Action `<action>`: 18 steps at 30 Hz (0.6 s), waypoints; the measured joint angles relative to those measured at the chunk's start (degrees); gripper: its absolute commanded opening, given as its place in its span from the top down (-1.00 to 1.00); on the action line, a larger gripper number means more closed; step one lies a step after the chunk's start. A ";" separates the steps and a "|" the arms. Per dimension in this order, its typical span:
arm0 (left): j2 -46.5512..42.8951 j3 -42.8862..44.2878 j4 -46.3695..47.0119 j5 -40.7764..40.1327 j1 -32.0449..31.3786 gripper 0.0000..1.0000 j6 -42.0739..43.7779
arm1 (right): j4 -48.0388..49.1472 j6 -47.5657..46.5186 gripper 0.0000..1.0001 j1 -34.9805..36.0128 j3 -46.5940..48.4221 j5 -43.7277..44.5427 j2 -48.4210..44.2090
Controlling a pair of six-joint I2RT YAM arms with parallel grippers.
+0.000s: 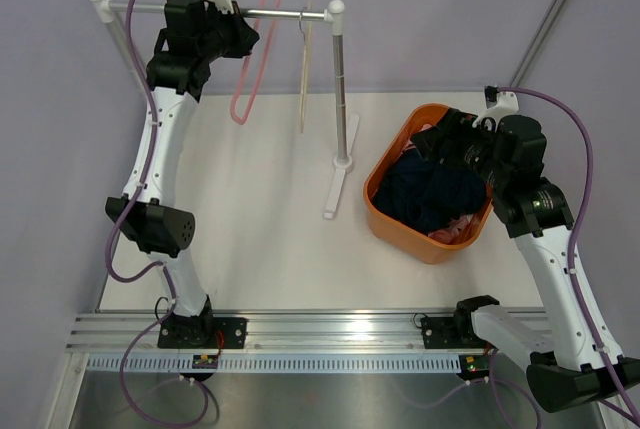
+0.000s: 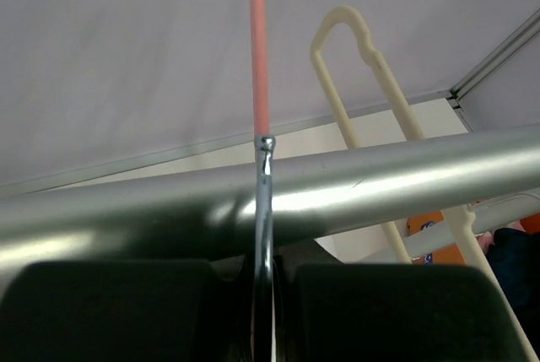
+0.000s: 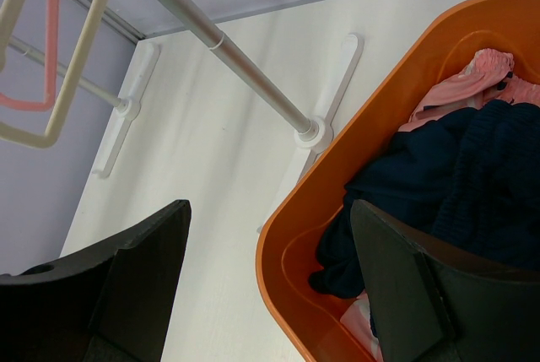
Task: Remove the shorts from the hanger
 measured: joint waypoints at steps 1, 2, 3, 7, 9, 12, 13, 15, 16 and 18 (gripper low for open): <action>0.22 0.00 0.04 -0.11 0.00 0.96 -0.02 | 0.00 0.00 -0.70 0.00 0.00 0.00 0.00; 0.42 0.00 0.09 -0.22 0.00 0.94 0.00 | 0.00 0.00 -0.70 0.00 0.00 -0.02 0.00; 0.63 0.00 0.09 -0.26 0.00 0.93 0.00 | 0.00 0.00 -0.70 0.00 0.00 -0.07 0.02; 0.92 0.00 0.59 -0.46 -0.11 0.85 0.02 | -0.02 0.00 -0.71 0.00 0.00 -0.48 0.07; 0.92 0.00 0.57 -0.57 -0.26 0.79 0.07 | 0.00 0.00 -0.71 0.00 0.00 -0.57 0.11; 0.92 0.00 0.55 -0.70 -0.46 0.70 0.44 | 0.00 0.00 -0.71 0.00 0.00 -0.59 0.17; 0.92 0.00 0.55 -0.81 -0.50 0.69 0.50 | 0.00 0.00 -0.70 0.00 0.00 -0.59 0.17; 0.92 -0.02 0.61 -1.05 -0.57 0.68 0.61 | -0.02 0.00 -0.70 0.00 0.00 -0.76 0.20; 0.90 -0.07 0.66 -1.11 -0.61 0.67 0.66 | 0.00 0.00 -0.70 0.00 0.00 -0.85 0.22; 0.90 -0.26 1.14 -1.22 -0.61 0.63 0.66 | 0.00 0.00 -0.70 0.00 0.00 -0.90 0.24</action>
